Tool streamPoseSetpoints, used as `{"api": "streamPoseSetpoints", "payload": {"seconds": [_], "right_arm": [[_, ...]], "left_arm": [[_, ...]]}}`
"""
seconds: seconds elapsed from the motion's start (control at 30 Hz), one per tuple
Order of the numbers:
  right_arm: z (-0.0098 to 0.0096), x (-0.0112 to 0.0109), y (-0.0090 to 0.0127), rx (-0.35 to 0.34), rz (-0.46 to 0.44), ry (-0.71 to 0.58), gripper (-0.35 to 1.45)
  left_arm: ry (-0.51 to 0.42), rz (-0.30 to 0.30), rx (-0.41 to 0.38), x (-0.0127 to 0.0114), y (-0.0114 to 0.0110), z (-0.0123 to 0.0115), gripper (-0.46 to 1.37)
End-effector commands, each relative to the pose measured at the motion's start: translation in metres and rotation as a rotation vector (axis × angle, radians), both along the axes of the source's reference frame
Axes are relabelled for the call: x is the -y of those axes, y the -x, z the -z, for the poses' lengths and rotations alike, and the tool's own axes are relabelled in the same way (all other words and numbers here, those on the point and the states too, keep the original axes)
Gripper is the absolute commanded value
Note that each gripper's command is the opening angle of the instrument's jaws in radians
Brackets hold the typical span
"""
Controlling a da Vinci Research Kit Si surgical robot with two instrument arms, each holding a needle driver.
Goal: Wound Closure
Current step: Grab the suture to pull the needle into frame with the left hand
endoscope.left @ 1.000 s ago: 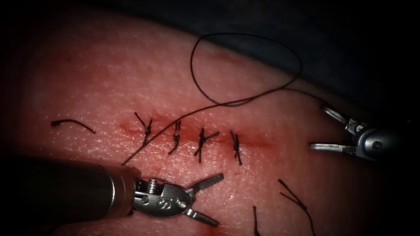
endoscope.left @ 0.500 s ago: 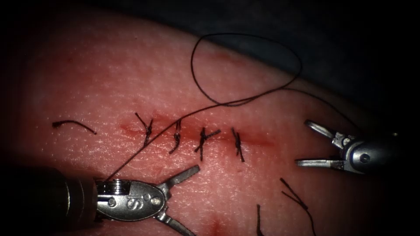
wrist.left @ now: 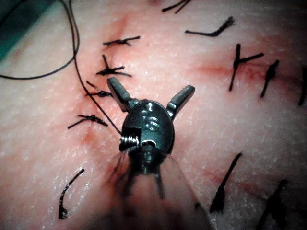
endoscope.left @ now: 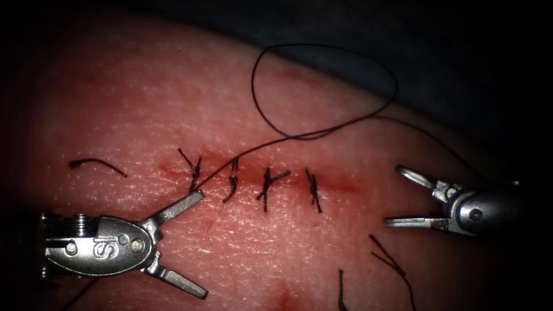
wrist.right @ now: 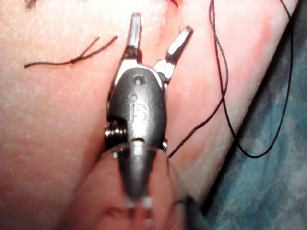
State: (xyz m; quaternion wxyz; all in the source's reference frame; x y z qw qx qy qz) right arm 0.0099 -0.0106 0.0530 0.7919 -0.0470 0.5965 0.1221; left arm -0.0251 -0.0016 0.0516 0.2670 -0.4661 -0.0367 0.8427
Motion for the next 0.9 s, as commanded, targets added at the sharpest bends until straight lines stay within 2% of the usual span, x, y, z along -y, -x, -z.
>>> {"api": "streamPoseSetpoints", "payload": {"seconds": [0.03,0.13,0.2,0.4,0.67,0.9], "right_arm": [[0.0000,0.0000,-0.0001,0.000,0.003,-0.001,0.98],[0.0000,0.0001,-0.0004,0.000,-0.001,-0.006,0.99],[0.0001,0.0001,-0.0006,0.000,-0.002,-0.006,1.01],[0.0001,0.0003,-0.0008,0.001,-0.002,-0.012,1.00],[0.0002,0.0005,-0.0008,0.000,-0.001,-0.012,1.00],[0.0002,0.0006,-0.0008,0.002,0.001,-0.013,1.00]], "left_arm": [[0.008,0.028,-0.024,-0.0002,-0.0004,0.0002,0.94],[0.015,0.064,-0.053,-0.0006,-0.0016,0.0007,0.94],[-0.013,0.083,-0.078,-0.0003,-0.0022,0.0009,0.95],[-0.109,0.057,-0.225,0.0010,-0.0022,0.0008,1.02],[-0.200,0.075,-0.345,0.0025,-0.0020,0.0009,1.02],[-0.212,0.083,-0.362,0.0030,-0.0020,0.0006,1.01]]}}
